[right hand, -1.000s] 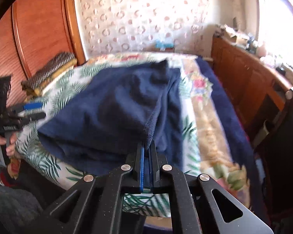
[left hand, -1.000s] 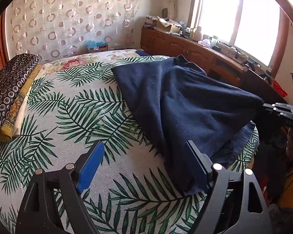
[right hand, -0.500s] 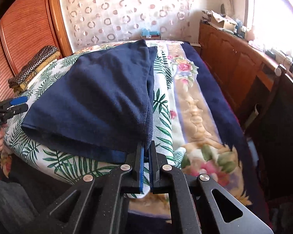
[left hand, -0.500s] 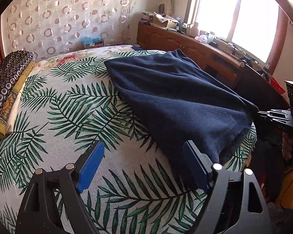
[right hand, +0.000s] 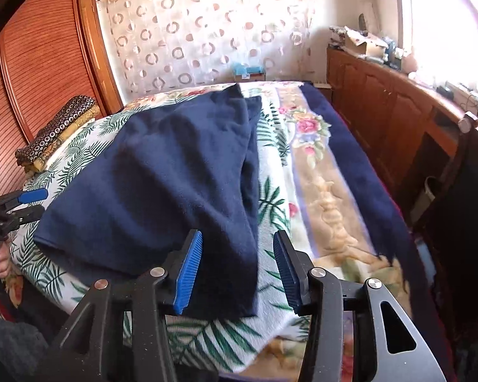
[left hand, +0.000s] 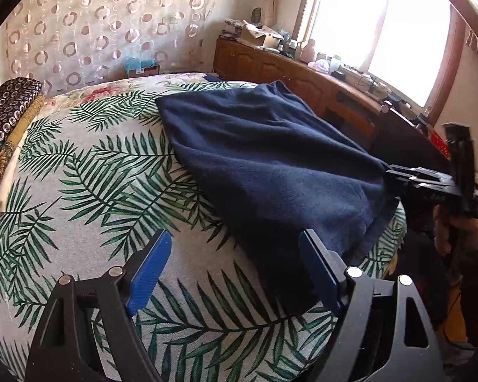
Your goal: Fold small clothes
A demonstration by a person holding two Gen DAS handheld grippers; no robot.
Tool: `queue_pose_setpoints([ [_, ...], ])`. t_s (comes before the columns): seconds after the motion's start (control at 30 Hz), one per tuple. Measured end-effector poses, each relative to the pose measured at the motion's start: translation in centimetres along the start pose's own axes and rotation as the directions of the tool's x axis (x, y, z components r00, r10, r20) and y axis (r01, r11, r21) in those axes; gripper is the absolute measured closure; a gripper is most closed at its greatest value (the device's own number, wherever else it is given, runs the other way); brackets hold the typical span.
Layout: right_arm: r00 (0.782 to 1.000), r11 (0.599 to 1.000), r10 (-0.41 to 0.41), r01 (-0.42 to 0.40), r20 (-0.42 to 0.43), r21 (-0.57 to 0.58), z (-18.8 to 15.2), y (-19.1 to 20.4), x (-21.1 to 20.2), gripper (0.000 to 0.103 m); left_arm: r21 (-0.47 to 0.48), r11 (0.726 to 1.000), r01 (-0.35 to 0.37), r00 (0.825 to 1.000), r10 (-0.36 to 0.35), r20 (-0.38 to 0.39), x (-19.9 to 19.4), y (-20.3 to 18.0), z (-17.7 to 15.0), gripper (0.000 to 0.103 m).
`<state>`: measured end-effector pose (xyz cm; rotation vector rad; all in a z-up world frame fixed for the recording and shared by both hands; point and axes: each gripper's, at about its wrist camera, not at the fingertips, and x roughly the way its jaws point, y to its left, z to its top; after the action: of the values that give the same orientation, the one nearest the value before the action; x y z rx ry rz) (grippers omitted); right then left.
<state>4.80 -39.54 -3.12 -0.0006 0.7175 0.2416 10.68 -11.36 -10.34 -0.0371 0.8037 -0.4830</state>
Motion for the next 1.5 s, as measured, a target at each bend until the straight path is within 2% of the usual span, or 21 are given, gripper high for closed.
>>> queue_pose_setpoints([
  [0.1, 0.999, 1.0, -0.025, 0.025, -0.028, 0.011, 0.0, -0.1, 1.3, 0.055, -0.006, 0.999, 0.034, 0.999, -0.034, -0.002, 0.2, -0.1, 0.4, 0.029],
  [0.27, 0.998, 1.0, -0.022, 0.023, -0.06, 0.014, 0.2, 0.4, 1.7, 0.055, -0.005, 0.999, 0.053, 0.997, -0.053, -0.052, 1.5, -0.6, 0.1, 0.043],
  [0.77, 0.997, 1.0, 0.015, -0.016, -0.072, -0.007, 0.9, 0.1, 1.8, 0.055, 0.003, 0.999, 0.034, 0.995, -0.034, -0.093, 2.6, -1.2, -0.7, 0.044],
  [0.8, 0.997, 1.0, 0.017, -0.018, -0.071, -0.009, 0.9, 0.2, 1.9, 0.058, 0.002, 0.999, 0.037, 0.995, -0.037, -0.093, 2.6, -1.2, -0.8, 0.044],
  [0.87, 0.997, 0.999, 0.038, -0.039, -0.071, -0.014, 0.8, 0.3, 2.0, 0.069, 0.003, 0.999, 0.04, 0.995, -0.04, -0.092, 2.6, -1.2, -0.8, 0.044],
  [0.9, 0.996, 0.999, 0.045, -0.046, -0.071, -0.018, 0.8, 0.5, 2.0, 0.071, 0.0, 0.999, 0.045, 0.995, -0.045, -0.092, 2.6, -1.2, -0.8, 0.048],
  [0.97, 0.995, 0.997, 0.073, -0.075, -0.072, -0.019, 0.7, 0.7, 2.1, 0.087, -0.007, 0.998, 0.063, 0.994, -0.063, -0.094, 2.5, -1.2, -0.9, 0.055],
  [1.03, 0.993, 0.995, 0.098, -0.099, -0.07, -0.008, 0.7, 0.7, 2.2, 0.091, -0.012, 0.996, 0.084, 0.992, -0.085, -0.099, 2.5, -1.3, -1.0, 0.062],
  [1.1, 0.991, 0.993, 0.121, -0.122, -0.057, -0.006, 0.6, 0.6, 1.9, 0.094, -0.02, 0.992, 0.122, 0.986, -0.123, -0.111, 2.5, -1.4, -1.1, 0.079],
  [1.17, 0.988, 0.988, 0.157, -0.157, -0.015, 0.004, 0.9, 0.5, 1.1, 0.095, -0.018, 0.991, 0.134, 0.985, -0.136, -0.11, 2.3, -1.5, -0.8, 0.088],
  [1.23, 0.984, 0.985, 0.174, -0.174, 0.029, -0.007, 1.8, 0.8, 0.0, 0.095, 0.0, 0.992, 0.129, 0.989, -0.129, -0.077, 1.3, -1.8, 0.0, 0.09],
  [1.33, 0.978, 0.983, 0.185, -0.183, 0.098, -0.03, 3.7, 1.6, -2.2, 0.095, -0.004, 0.992, 0.129, 0.991, -0.129, 0.019, -1.7, -2.0, 2.0, 0.091],
  [1.5, 0.952, 0.979, 0.204, -0.194, 0.23, -0.066, 6.3, 3.1, -6.8, 0.096, 0.019, 0.993, 0.119, 0.977, -0.12, 0.177, -8.3, -2.4, 5.9, 0.091],
])
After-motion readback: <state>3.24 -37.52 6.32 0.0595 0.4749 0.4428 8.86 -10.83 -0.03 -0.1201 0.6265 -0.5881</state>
